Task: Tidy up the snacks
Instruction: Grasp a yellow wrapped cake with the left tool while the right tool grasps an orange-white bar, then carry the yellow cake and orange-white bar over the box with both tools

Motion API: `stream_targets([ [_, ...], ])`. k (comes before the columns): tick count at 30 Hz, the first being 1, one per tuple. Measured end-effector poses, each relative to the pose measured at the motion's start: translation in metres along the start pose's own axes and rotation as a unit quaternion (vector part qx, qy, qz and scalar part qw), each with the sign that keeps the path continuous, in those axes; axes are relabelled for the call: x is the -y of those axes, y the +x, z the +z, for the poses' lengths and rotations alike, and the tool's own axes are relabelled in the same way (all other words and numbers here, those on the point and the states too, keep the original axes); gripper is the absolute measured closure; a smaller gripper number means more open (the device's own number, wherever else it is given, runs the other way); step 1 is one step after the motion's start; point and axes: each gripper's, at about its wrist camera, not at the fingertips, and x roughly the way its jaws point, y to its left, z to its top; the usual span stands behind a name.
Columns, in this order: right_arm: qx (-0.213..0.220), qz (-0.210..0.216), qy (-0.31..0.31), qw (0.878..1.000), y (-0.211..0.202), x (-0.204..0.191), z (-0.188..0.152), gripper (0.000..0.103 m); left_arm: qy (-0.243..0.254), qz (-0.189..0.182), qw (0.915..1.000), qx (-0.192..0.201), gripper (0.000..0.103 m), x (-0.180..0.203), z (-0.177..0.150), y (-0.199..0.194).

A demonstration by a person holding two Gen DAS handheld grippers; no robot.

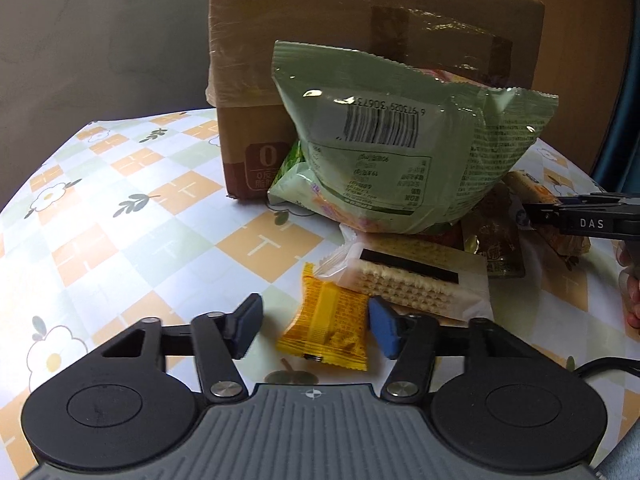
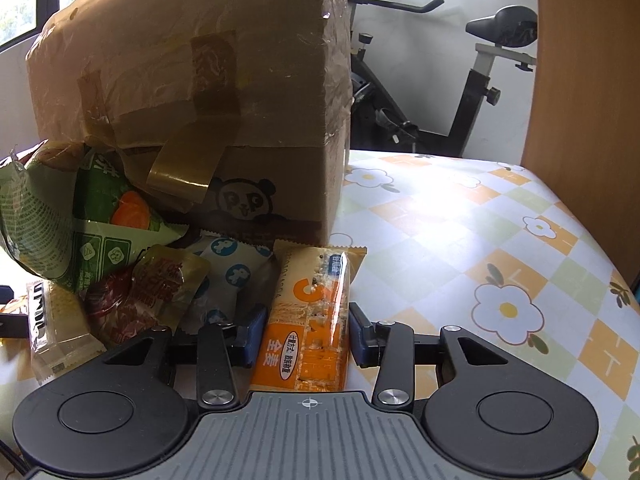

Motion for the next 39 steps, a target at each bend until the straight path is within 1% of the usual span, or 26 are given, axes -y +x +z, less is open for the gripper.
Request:
stream_targets([
  [1, 0.0, 0.001, 0.001, 1.0, 0.0, 0.001, 0.0, 0.064, 0.001, -0.001, 1.0, 0.0, 0.061, 0.001, 0.0, -0.001],
  [4, 0.001, 0.003, 0.003, 1.0, 0.0, 0.001, 0.0, 0.064, -0.015, -0.002, 0.9999, -0.003, 0.066, 0.001, 0.0, -0.007],
  [6, 0.001, 0.003, 0.003, 1.0, 0.0, 0.001, 0.0, 0.064, -0.037, 0.003, 0.9993, -0.001, 0.066, 0.001, -0.002, -0.007],
  [9, 0.001, 0.005, 0.004, 1.0, 0.001, 0.002, 0.0, 0.064, -0.052, 0.016, 0.9985, 0.006, 0.066, 0.003, -0.01, -0.013],
  [14, -0.001, 0.005, 0.005, 1.0, 0.003, 0.001, 0.0, 0.064, -0.057, 0.028, 0.9979, 0.01, 0.066, 0.005, -0.015, -0.022],
  [18, -0.002, 0.004, 0.004, 1.0, 0.003, 0.001, 0.001, 0.064, -0.043, 0.039, 0.9982, 0.015, 0.065, 0.01, -0.019, -0.02],
  [21, -0.002, 0.005, 0.005, 1.0, 0.003, 0.001, 0.001, 0.064, -0.056, 0.034, 0.9977, 0.017, 0.065, 0.008, -0.02, -0.02],
  [24, -0.001, 0.005, 0.007, 1.0, 0.003, 0.001, 0.0, 0.065, -0.084, 0.021, 0.996, 0.022, 0.067, -0.002, -0.02, -0.021],
  [27, -0.001, 0.005, 0.008, 1.0, 0.003, 0.002, 0.0, 0.065, -0.099, 0.025, 0.9945, 0.022, 0.068, -0.006, -0.022, -0.025],
  [31, 0.008, 0.003, 0.026, 1.0, 0.0, 0.007, -0.001, 0.069, -0.112, 0.029, 0.993, 0.027, 0.068, -0.007, -0.022, -0.026],
  [35, 0.035, -0.003, 0.059, 0.998, -0.009, 0.017, -0.003, 0.069, -0.116, 0.036, 0.9917, 0.042, 0.068, -0.009, -0.019, -0.033],
  [39, 0.049, -0.005, 0.085, 0.995, -0.014, 0.026, -0.004, 0.069, -0.119, 0.044, 0.9905, 0.053, 0.068, -0.01, -0.017, -0.038],
])
